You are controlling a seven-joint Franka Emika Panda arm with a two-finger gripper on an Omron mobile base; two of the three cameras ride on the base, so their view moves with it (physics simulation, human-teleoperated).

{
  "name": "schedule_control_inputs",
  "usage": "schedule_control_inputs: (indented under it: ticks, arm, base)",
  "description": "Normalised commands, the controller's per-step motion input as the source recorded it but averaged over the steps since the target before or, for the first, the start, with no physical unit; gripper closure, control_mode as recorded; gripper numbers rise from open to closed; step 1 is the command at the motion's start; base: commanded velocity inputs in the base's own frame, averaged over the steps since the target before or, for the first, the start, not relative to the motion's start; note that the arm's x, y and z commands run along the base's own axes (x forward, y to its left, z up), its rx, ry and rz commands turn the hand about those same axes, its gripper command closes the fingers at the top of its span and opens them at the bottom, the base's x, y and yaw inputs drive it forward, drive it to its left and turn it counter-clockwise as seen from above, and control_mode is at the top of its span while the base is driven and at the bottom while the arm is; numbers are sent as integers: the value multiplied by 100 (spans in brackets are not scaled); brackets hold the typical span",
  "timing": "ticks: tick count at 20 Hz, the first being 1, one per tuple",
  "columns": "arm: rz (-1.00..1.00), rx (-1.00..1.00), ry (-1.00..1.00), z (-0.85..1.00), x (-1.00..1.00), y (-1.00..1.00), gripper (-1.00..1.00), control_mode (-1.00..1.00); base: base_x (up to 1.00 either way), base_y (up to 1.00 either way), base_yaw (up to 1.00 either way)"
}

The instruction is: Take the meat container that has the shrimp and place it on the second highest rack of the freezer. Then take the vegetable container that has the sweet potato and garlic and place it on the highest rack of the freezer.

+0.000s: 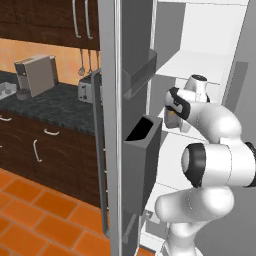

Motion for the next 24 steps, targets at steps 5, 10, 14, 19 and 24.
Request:
schedule_control_inputs:
  ticks: [5,10,14,19,24]
  arm:
    - [0,0,-5,-25,73,-14,100,-100]
    - [0,0,0,-37,96,-21,100,-100]
    - [0,0,0,-37,78,-34,100,-100]
    - [0,-2,-3,-15,38,-11,-100,-100]
    - [0,-8,-17,0,-43,5,-100,-100]
  base:
    - [0,0,0]
    - [0,0,0]
    - [0,0,0]
    - [0,0,0]
    - [0,0,0]
